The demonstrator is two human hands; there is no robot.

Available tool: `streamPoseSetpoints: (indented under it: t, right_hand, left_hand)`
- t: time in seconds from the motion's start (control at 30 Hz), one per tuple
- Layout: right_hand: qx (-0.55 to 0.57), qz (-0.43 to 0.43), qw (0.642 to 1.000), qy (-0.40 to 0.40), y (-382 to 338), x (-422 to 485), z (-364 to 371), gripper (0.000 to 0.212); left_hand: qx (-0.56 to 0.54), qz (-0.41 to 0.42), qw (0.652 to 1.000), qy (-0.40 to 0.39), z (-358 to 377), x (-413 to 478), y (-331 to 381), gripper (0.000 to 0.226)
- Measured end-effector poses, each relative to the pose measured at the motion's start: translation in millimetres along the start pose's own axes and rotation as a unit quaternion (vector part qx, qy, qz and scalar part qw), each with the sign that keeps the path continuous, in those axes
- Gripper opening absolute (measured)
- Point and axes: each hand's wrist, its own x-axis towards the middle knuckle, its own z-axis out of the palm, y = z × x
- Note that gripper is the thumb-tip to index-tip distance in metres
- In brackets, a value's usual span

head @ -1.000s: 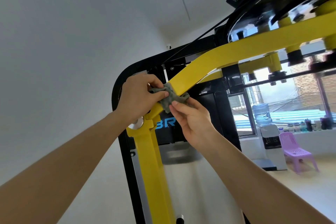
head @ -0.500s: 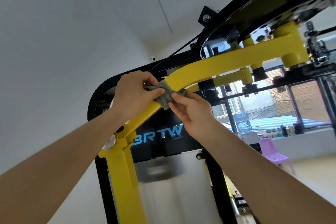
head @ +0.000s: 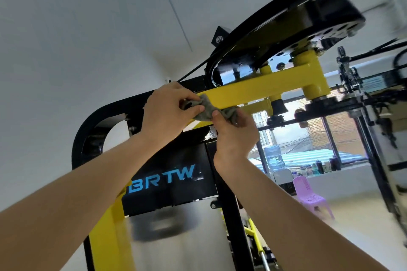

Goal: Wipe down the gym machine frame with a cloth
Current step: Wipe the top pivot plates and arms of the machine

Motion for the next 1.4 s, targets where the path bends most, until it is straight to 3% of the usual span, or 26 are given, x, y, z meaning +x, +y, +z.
streamPoseSetpoints:
  t: [0.3,0.43,0.6,0.9,1.17,1.4]
  right_hand:
    - [-0.028,-0.066,0.997,0.032,-27,40,-28,0.040]
    - [-0.116,-0.113,0.986,0.027,-43,60,-44,0.031]
    - [-0.250,-0.227,0.941,0.023,-65,81,-60,0.024]
    - [-0.355,-0.325,0.877,-0.011,-116,139,-84,0.029]
    - [-0.391,-0.320,0.863,-0.005,-155,181,-91,0.026]
    - [-0.431,-0.336,0.829,-0.120,-149,162,-84,0.039]
  left_hand:
    - [0.007,0.082,0.996,-0.022,33,21,34,0.024]
    - [0.003,0.101,0.995,-0.003,52,27,53,0.024]
    - [-0.007,0.131,0.991,0.017,72,33,71,0.023]
    - [0.006,0.200,0.979,0.027,112,44,104,0.036]
    - [0.023,0.182,0.983,0.012,133,65,140,0.041]
    - [0.090,0.163,0.982,0.032,110,48,123,0.022]
